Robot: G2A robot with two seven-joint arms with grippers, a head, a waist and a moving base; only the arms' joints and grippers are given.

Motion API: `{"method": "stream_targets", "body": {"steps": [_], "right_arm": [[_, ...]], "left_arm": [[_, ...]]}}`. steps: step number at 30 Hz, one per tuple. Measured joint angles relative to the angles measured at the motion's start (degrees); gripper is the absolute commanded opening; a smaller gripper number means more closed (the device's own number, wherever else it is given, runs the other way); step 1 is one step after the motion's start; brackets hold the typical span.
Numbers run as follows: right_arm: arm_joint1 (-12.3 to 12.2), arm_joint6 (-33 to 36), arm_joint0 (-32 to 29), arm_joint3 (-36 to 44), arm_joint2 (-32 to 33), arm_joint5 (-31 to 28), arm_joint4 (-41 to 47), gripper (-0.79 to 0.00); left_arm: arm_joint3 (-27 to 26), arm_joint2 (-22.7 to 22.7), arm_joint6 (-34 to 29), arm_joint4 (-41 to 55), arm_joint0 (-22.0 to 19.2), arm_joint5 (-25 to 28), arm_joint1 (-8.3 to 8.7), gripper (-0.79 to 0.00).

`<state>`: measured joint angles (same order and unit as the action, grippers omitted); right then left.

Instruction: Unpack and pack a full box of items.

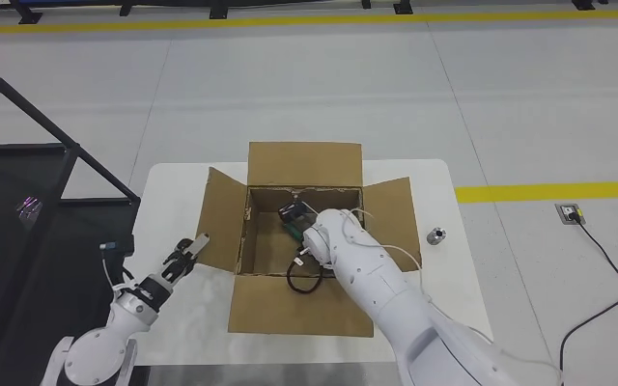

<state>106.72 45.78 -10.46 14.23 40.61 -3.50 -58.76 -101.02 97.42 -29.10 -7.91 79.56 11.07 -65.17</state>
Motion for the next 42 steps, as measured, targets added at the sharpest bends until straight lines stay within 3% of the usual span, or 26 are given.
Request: {"method": "stream_targets", "body": {"steps": [7, 13, 33, 35, 38, 39, 42], "right_arm": [[0.28, -0.80, 0.26, -1.38, 0.55, 0.12, 0.67, -0.403], [0.52, -0.61, 0.26, -2.46, 0.75, 0.20, 0.79, -0.413], [1.78, 1.63, -0.96, -3.16, -0.75, -0.96, -2.44, -0.459], [1.94, 2.07, -0.99, -3.42, -0.72, -0.21, -2.42, -0.526], [2.06, 2.39, -0.88, -3.86, -0.42, 0.79, -1.95, -0.748], [2.07, 2.37, -0.84, -3.97, -0.33, 0.95, -1.83, -0.785], [2.09, 1.84, -0.67, -4.18, -0.02, 1.42, -1.44, -0.785]], "left_arm": [[-0.36, 0.26, -0.82, 1.35, 0.46, 0.86, 0.18, -0.105], [-0.90, 0.26, -1.89, 2.94, 1.05, 1.71, 0.32, -0.394], [-1.33, 0.11, -2.92, 4.25, 1.63, 2.56, 0.81, -0.431], [-1.36, 0.20, -2.88, 4.51, 1.76, 2.68, 0.85, -0.431], [-1.39, 0.31, -2.85, 4.62, 1.90, 2.80, 0.93, -0.434], [-1.39, 0.34, -2.79, 4.68, 1.93, 2.86, 0.95, -0.434], [-1.33, 0.43, -2.67, 4.89, 2.07, 3.12, 1.01, -0.434]]}}
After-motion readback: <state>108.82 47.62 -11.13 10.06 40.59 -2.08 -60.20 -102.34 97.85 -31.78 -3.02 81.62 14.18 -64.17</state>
